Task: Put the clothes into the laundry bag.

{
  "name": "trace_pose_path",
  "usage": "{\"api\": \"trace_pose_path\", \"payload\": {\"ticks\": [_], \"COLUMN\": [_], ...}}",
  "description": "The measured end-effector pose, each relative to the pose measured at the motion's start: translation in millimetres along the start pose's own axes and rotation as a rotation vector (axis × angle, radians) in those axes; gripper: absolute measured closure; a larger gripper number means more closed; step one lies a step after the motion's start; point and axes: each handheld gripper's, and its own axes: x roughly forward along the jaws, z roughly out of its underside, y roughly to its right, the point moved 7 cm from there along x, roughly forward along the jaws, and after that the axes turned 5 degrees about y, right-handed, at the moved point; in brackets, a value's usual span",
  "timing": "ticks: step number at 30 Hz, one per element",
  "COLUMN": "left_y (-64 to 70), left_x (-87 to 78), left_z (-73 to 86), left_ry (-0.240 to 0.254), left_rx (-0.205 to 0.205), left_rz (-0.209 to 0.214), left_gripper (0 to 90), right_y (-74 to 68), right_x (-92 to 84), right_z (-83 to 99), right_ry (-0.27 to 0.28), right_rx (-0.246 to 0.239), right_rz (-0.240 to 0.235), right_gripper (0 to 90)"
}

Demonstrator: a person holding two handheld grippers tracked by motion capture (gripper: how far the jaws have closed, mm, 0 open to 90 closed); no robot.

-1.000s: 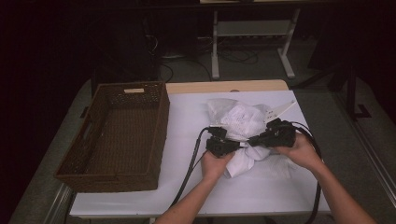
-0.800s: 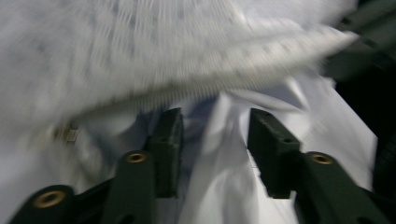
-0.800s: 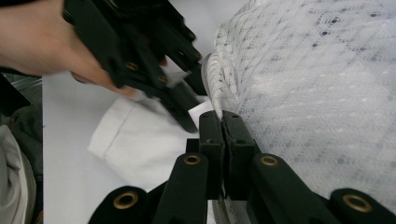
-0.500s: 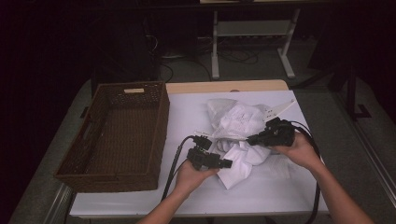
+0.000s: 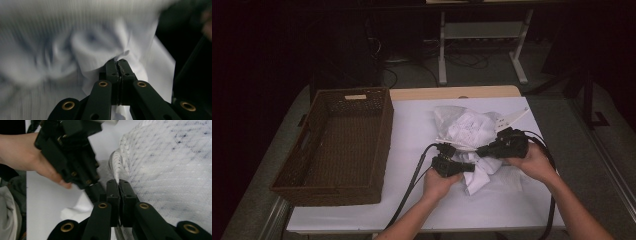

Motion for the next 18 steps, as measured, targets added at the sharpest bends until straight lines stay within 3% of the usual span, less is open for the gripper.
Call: {"api": "trace_pose_path", "payload": {"ticks": [2,3,5,6,7,12,15,18], "left_y": [-5.7,-12.7,-25.0,-31.0,-33.0,-28.4,-27.9,-26.8], "left_x": [5.3,9.4,14.8,19.0,20.5,13.4,10.9,10.8], "left_z": [-10.3,-15.6,-18.2,-16.2,-14.3,-9.9,-9.2,-11.9], "left_ry": [0.054,0.082,0.096,0.093,0.082,0.038,0.022,0.040], "left_rx": [0.009,0.020,0.018,-0.042,-0.066,0.000,0.013,-0.007], "left_rz": [-0.046,-0.097,-0.158,-0.143,-0.132,-0.141,-0.144,-0.134], "left_gripper": [88.6,88.7,88.7,88.6,88.4,84.1,86.5,87.0], "right_y": [-2.0,-3.0,-3.1,-1.8,1.1,9.9,7.3,0.1], "right_x": [-1.4,-1.9,-1.6,-1.2,-0.5,1.0,-0.2,-7.1], "right_z": [-3.6,-5.7,-6.5,-5.3,-2.6,9.2,7.5,1.9], "right_ry": [0.010,0.014,0.008,0.003,-0.005,-0.026,-0.013,0.032], "right_rx": [-0.007,-0.007,-0.011,-0.006,0.003,0.031,0.014,-0.008], "right_rz": [-0.010,-0.009,-0.002,0.002,0.004,0.021,0.035,0.024], "right_gripper": [87.1,87.1,87.1,87.1,87.1,86.9,82.6,78.8]}}
